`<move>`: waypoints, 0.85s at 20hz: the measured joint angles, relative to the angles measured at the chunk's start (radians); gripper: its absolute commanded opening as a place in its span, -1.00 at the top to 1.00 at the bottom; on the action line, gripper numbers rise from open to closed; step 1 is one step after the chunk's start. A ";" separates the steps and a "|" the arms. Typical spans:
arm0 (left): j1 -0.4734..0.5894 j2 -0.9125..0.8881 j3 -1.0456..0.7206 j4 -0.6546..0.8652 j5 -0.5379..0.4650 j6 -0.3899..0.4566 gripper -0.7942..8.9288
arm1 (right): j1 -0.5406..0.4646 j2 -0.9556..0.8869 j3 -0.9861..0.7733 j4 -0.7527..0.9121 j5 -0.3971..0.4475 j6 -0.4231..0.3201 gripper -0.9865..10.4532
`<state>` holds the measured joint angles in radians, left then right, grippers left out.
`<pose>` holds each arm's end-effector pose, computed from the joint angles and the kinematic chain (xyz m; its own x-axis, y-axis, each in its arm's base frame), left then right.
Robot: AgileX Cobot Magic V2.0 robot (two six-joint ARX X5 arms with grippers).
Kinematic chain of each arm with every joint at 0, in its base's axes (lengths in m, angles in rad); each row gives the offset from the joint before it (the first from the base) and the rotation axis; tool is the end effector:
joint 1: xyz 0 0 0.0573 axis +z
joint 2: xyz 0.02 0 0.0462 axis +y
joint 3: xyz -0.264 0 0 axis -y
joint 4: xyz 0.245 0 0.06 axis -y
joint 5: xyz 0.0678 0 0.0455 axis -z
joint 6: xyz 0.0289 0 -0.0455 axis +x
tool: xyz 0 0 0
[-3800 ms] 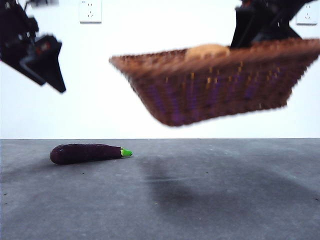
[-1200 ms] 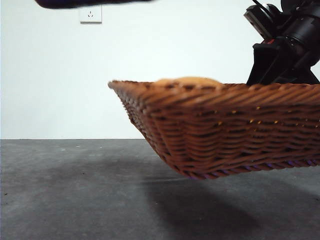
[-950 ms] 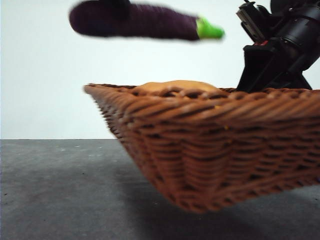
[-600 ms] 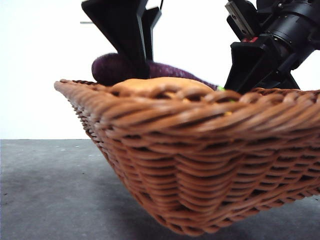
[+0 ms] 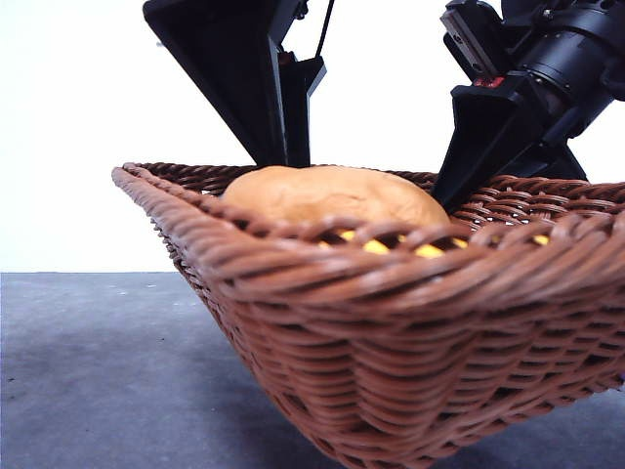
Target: Help me put the vegetables on the table into the basket
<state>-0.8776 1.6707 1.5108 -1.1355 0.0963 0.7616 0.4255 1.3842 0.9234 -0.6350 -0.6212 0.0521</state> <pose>0.2049 -0.2510 0.2935 0.0990 -0.2696 -0.9579 0.9906 -0.0650 0.1207 0.2289 0.1222 0.2265 0.0985 0.6836 -0.7232 -0.5351 0.6491 0.5407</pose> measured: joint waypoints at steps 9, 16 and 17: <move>0.306 -0.216 0.204 0.002 0.003 -0.393 0.10 | 0.000 0.000 0.000 0.103 0.023 0.046 0.86; 0.535 -0.457 0.203 -0.097 0.054 -0.486 0.85 | -0.115 0.000 0.088 0.124 0.023 0.118 0.86; 0.549 -0.481 0.203 -0.099 0.080 -0.491 0.85 | -0.146 0.000 0.130 0.104 0.023 0.118 0.86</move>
<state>-0.3286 1.1900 1.7138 -1.2346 0.1768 0.2710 0.2794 1.3842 1.0531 -0.5312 -0.5983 0.1699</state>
